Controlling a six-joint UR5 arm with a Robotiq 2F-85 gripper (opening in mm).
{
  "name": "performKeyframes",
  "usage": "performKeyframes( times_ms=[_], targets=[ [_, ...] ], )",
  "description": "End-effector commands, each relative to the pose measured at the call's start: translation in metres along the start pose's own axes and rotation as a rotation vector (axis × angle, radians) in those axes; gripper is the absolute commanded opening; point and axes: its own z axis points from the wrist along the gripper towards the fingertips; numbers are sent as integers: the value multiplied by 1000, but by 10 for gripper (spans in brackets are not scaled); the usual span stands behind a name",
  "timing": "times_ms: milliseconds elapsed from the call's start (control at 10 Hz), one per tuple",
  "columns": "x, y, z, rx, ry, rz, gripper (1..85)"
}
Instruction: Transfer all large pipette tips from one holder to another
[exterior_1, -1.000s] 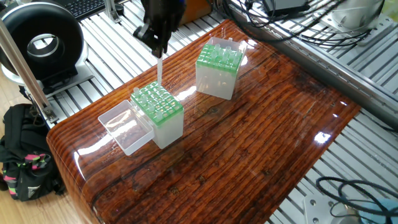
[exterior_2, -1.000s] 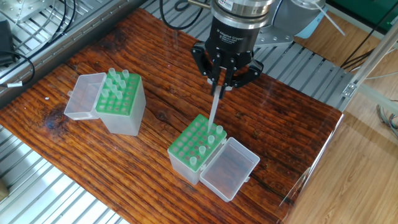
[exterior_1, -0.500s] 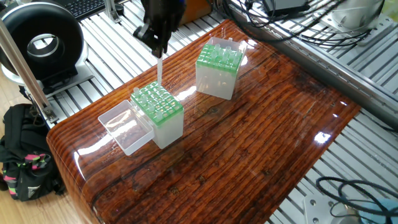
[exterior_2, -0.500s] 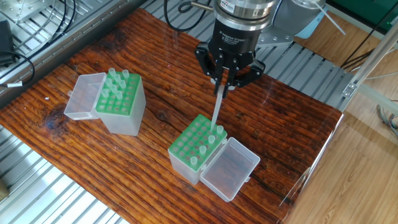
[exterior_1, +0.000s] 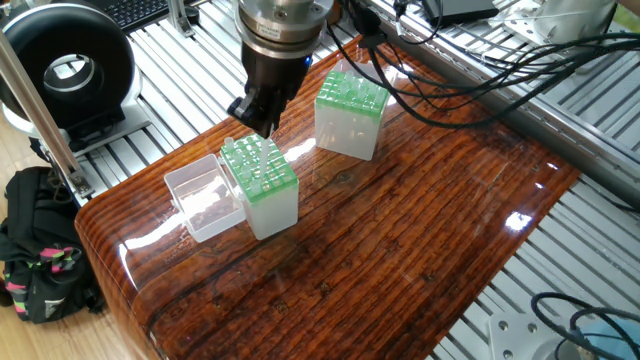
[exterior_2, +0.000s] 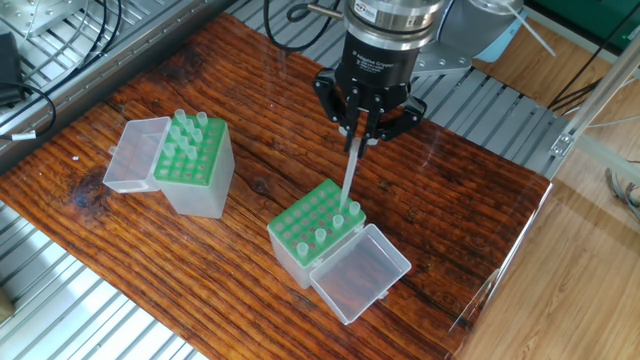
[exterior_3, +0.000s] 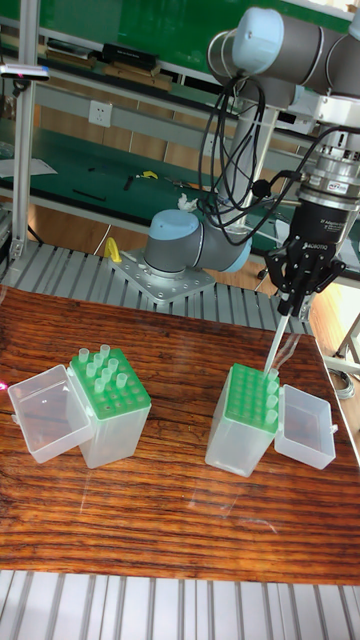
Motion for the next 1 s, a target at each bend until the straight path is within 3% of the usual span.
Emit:
performKeyframes(
  times_ms=[0,900],
  targets=[
    [-5,0,-2,-11,-8,-2,10],
    [-10,-4,10,-9,2,-15,10]
  ],
)
